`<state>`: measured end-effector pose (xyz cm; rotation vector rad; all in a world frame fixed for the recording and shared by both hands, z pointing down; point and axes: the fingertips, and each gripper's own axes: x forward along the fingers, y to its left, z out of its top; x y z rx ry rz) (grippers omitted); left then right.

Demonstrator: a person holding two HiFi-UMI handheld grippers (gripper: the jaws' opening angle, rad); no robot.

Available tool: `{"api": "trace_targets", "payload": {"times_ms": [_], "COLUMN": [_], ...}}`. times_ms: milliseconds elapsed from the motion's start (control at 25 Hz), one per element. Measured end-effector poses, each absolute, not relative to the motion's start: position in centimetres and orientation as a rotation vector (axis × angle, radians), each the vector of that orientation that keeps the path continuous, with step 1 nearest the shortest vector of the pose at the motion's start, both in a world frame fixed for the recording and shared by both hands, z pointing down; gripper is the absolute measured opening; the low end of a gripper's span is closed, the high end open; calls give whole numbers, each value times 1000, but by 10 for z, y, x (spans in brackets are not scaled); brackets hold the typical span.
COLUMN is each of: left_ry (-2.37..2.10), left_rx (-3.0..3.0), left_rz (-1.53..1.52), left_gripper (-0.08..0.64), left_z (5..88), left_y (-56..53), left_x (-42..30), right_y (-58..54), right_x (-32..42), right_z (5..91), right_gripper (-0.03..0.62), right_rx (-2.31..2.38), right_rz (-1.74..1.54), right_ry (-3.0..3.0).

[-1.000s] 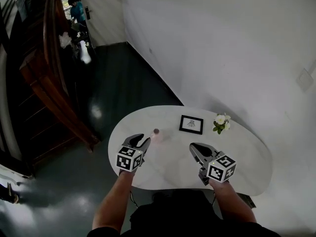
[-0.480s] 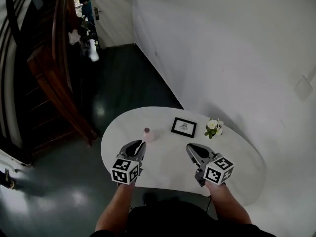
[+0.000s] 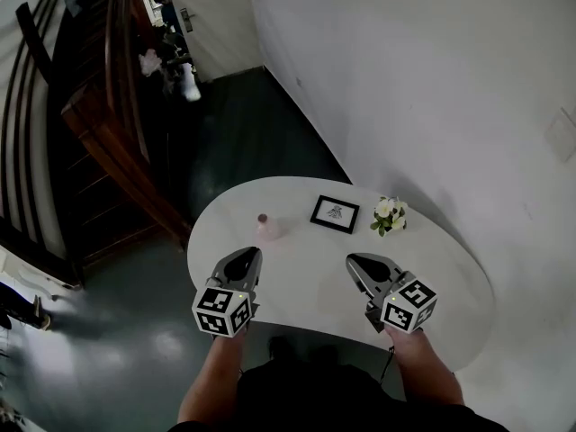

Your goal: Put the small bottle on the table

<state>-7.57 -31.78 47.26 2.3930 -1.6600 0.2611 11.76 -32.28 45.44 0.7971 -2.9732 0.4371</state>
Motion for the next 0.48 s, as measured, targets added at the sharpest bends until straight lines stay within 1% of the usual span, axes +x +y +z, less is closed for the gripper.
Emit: {"api": "trace_targets", "payload": {"times_ms": [240, 480], "left_ry": [-1677, -1718], "left_rx": [2424, 2480], "left_rz": [276, 298], "left_gripper": [31, 31], "left_z": [445, 419], "left_y": [-335, -351], "left_x": [-80, -90], "right_y": [-341, -357], "right_x": [135, 130], "right_z": [427, 401], "right_gripper": [9, 9], "right_rx": [891, 906], "right_rz": [324, 200], "right_ry": [-2997, -3004]}}
